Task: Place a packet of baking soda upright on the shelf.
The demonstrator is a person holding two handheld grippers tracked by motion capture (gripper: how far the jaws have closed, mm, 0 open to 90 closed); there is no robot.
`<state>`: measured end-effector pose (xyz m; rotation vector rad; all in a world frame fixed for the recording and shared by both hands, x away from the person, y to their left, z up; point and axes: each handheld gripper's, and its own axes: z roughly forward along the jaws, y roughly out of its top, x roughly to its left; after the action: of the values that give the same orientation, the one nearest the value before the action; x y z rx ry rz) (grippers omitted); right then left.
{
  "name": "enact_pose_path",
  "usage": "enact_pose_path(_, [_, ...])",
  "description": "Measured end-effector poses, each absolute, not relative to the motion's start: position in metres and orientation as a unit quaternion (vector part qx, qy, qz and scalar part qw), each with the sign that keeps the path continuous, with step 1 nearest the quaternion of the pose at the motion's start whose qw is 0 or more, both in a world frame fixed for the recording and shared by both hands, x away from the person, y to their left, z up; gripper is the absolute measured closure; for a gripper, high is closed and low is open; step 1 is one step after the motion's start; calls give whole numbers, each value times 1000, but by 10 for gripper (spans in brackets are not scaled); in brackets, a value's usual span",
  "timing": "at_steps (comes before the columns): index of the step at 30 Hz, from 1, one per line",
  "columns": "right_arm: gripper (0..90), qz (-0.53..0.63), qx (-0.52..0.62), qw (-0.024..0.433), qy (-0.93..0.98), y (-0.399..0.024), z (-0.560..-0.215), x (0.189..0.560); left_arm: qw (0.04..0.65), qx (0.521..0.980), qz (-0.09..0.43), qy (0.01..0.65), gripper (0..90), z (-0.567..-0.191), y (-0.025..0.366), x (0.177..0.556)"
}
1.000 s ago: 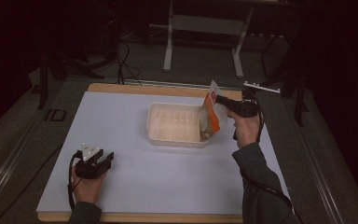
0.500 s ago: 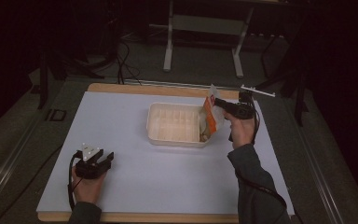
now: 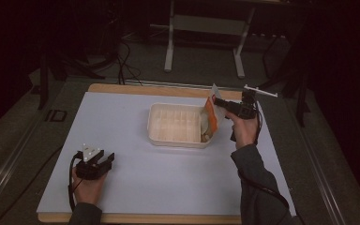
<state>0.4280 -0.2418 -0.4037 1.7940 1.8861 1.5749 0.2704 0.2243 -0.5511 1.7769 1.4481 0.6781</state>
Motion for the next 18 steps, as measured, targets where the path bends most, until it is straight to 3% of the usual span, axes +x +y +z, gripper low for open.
enact_pose_path(18, [572,501,540,92,670,-240,-370,407,368,690,265,564,533,-551,224,270])
